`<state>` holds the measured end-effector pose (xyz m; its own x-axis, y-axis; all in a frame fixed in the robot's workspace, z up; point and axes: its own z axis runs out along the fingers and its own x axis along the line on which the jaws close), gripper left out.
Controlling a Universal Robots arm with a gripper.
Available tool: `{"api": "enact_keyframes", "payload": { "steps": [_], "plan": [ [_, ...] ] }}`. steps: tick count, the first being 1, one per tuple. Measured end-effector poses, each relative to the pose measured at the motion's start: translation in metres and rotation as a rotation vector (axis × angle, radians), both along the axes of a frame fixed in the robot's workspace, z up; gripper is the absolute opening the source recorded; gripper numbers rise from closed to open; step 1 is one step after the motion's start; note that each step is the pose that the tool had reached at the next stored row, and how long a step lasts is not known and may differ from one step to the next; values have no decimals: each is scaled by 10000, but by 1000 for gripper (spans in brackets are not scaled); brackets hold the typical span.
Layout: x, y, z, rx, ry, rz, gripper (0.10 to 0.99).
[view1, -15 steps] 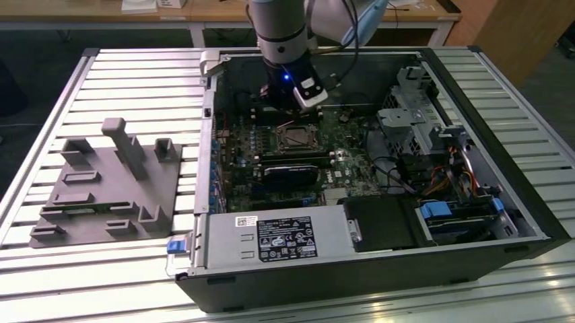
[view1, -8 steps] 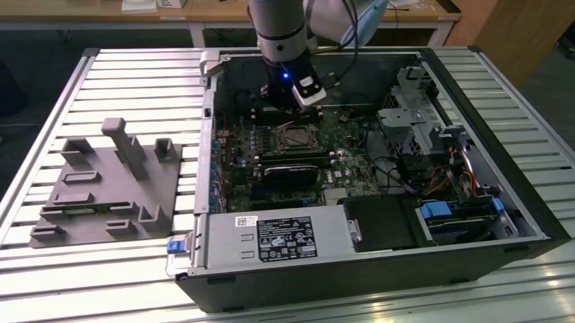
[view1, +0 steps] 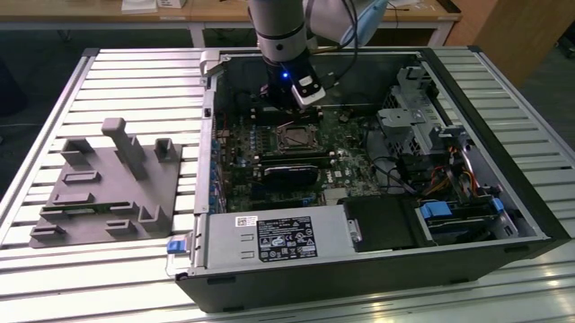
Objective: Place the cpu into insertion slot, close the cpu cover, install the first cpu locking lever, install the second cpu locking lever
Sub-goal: 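Install the first cpu locking lever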
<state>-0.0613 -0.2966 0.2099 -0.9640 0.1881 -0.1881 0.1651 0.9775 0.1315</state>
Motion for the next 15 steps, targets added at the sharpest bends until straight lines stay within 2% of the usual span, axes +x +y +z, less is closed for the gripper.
{"api": "enact_keyframes", "payload": {
  "steps": [3, 12, 15],
  "plan": [
    [-3, 9, -8, 2, -18, 1, 106],
    [-14, 31, -47, -43, -233, 0, 106],
    [-17, 51, -51, -110, -277, 0, 106]
  ]
}}
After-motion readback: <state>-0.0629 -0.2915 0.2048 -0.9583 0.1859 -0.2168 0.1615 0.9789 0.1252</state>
